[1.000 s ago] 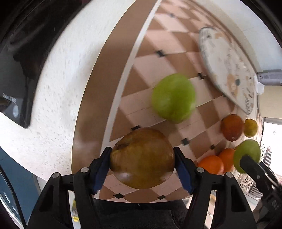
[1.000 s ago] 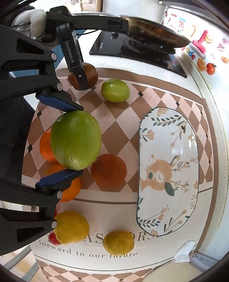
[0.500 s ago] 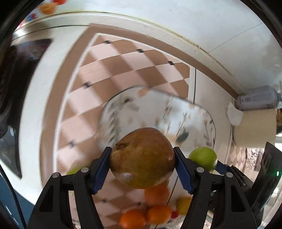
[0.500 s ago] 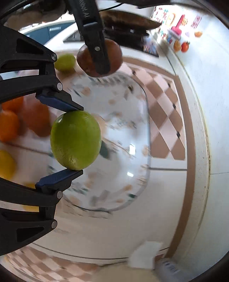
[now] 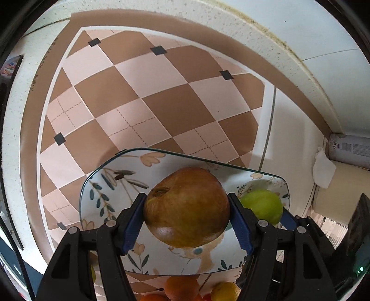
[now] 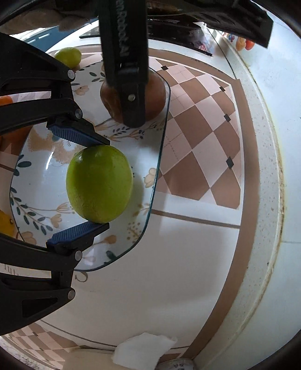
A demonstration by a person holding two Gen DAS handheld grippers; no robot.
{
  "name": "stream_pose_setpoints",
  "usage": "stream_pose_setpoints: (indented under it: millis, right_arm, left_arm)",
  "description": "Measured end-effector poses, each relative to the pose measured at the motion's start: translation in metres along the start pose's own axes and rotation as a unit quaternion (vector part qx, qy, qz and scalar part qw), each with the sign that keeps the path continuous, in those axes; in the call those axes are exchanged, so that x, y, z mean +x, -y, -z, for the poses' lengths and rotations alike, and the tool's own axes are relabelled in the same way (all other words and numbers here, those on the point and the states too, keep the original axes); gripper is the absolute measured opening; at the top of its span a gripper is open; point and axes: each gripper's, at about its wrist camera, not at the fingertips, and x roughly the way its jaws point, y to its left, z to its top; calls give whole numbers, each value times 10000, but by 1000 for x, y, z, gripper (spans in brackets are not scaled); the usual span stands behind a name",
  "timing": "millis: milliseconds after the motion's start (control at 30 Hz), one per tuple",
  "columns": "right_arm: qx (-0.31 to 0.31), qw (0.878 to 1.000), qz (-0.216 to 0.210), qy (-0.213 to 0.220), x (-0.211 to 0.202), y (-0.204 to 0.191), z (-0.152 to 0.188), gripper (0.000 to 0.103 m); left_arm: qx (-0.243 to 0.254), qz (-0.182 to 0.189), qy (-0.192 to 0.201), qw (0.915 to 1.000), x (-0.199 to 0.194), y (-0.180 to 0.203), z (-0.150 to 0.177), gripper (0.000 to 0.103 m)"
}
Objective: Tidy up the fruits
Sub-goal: 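Place the pear on the plate with the left tool while the right tool places the apple, then lift both tools back from the plate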
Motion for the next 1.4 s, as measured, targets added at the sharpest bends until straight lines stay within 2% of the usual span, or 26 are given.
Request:
stream_pose_setpoints:
  millis: [167,233,300,333,367,433,567,667,933,1100,1400]
  right_arm:
    - [75,9998,-115,-130,2,-1,-6,67]
    - [106,9997,-179,-131,0,0,-6,81]
    - [99,9997,-173,-129,-4,1,-6,82]
    - [102,9997,-187,-145,-6,1,-5,83]
    - [123,9997,-169,-150,-8,2,-5,83]
    - [151,9998,-77,-137,-10,0,-5,91]
    - [264,9996,51,-1,-24,3,4,91]
    - [371,9989,236,153,-40,7,18,91]
    - [725,9944,449,628,-92,2,70,91]
    - [859,9911,505,879,-116,-13,104,91]
    - [929,9859,529,1283,-158,-41,165,91]
  left_arm:
    - [23,-125,-106,9999,1,5,1,67]
    - [25,-140,-92,9999,4,6,-2,67]
    - [42,-153,-101,9998,3,7,-2,67]
    - [39,-143,-99,9998,9,14,-4,71]
    - [27,-141,-74,9999,9,15,-3,82]
    - [43,-149,25,9999,4,17,-2,85]
    - [81,-253,209,9994,-7,18,4,85]
    - [167,-508,559,9970,-24,17,17,85]
    - [428,-1256,1508,9796,-66,7,80,85]
    - [567,-1292,1869,9722,-90,-7,121,85]
    - [1035,-1309,2367,9572,-124,-7,193,85]
